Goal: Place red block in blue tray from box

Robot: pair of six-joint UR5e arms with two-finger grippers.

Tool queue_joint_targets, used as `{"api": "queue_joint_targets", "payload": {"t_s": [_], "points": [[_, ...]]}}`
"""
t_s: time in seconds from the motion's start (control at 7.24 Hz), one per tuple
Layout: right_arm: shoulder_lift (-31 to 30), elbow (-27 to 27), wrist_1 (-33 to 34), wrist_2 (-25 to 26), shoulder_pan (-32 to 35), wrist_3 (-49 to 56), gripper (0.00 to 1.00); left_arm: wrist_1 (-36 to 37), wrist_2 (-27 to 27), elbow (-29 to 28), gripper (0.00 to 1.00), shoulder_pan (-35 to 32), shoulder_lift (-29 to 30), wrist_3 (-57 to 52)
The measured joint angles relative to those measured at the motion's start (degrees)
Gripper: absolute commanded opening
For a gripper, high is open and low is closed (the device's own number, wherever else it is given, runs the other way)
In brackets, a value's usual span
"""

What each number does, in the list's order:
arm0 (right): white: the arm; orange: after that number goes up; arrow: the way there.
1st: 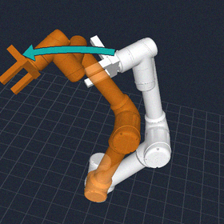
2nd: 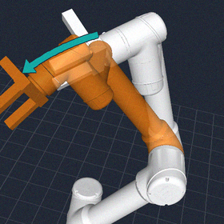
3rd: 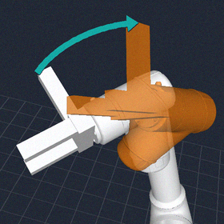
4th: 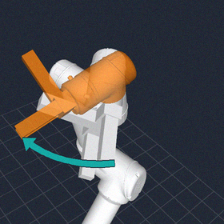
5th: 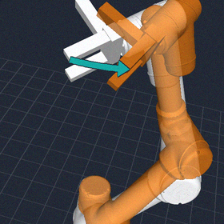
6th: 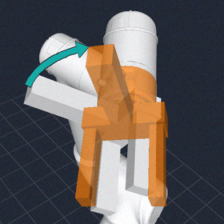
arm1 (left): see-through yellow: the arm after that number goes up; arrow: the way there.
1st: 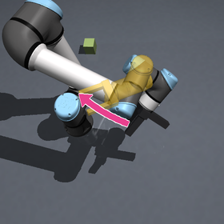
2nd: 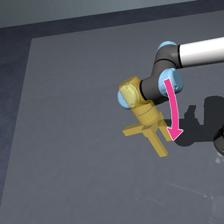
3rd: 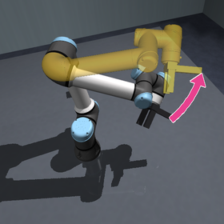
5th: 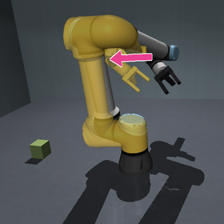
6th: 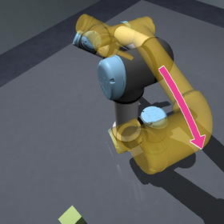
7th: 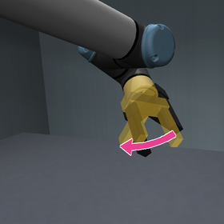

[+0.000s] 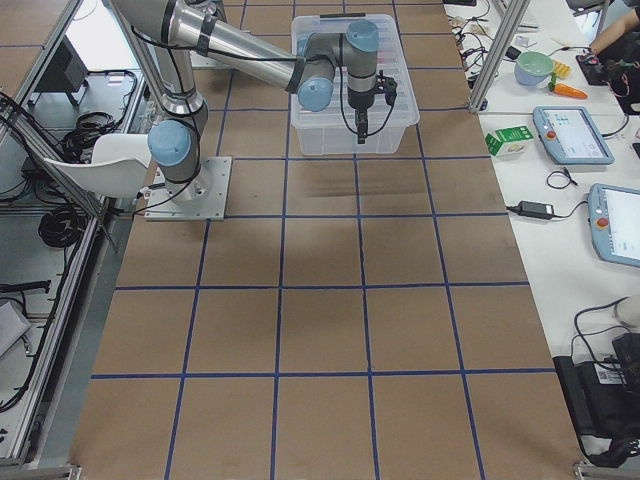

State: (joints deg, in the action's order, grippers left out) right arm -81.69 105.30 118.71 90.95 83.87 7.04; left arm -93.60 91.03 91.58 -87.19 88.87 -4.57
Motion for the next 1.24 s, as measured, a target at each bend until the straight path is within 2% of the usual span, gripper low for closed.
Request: {"api": "queue_joint_targets", "payload": {"t_s": [0.55, 1.24], "points": [[0.0, -0.6, -0.1, -0.7, -5.8, 5.4, 1.0, 0.0, 0.1, 0.0, 1.0, 0.0, 0.2, -0.1], [0.2, -3.4, -3.6, -0.1, -11.5, 9.9, 1.0, 0.2, 0.0, -0.2, 1.0, 0.0, 0.0, -0.1]]}}
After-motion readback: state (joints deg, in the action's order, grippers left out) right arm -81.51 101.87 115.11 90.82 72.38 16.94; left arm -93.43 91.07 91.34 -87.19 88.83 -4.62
